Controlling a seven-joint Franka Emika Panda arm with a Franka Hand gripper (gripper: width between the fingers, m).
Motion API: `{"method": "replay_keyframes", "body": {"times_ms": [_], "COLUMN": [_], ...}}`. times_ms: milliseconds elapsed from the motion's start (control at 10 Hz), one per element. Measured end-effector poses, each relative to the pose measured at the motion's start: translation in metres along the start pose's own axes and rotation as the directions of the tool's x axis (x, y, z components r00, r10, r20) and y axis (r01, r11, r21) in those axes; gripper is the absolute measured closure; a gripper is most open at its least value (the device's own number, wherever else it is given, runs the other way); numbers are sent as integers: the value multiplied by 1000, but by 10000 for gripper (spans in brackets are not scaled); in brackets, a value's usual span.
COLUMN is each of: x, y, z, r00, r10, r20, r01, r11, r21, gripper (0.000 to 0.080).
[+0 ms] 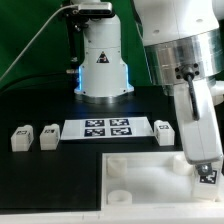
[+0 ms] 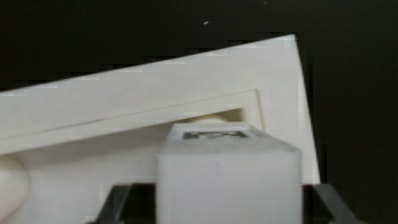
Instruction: Assemble one leg
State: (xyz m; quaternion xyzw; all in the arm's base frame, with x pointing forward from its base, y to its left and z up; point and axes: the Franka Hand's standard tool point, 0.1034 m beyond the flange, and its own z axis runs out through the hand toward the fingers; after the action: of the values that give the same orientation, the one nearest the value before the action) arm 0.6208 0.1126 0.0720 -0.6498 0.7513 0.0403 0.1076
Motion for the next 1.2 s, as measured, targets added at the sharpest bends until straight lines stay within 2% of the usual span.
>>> {"method": "replay_keyframes", "body": {"times_ms": [100, 200, 300, 400, 500, 700, 800, 900, 1000, 1100, 1200], "x": [0, 1, 6, 7, 7, 8, 9, 10, 9, 7, 6], "y": [0, 0, -3, -4, -3, -3, -4, -4, -2, -4, -3], "z": [0, 0, 0, 0, 0, 0, 0, 0, -1, -5, -4], "r00": [999, 997, 953, 881, 803, 697, 607, 510, 312, 43, -80], "r10": [-36, -81, -303, -473, -596, -717, -795, -860, -950, -997, -994], "r20": [0, -2, -4, -4, -2, -3, -3, -4, 19, 60, 73], "r01": [36, 81, 303, 473, 596, 717, 794, 860, 949, 996, 993], "r11": [999, 997, 953, 881, 803, 697, 607, 510, 311, 38, -86], "r21": [0, -1, 0, -2, -8, -11, -13, -19, -48, -75, -76], "gripper": [416, 416, 251, 251, 168, 155, 150, 150, 150, 150, 150]}}
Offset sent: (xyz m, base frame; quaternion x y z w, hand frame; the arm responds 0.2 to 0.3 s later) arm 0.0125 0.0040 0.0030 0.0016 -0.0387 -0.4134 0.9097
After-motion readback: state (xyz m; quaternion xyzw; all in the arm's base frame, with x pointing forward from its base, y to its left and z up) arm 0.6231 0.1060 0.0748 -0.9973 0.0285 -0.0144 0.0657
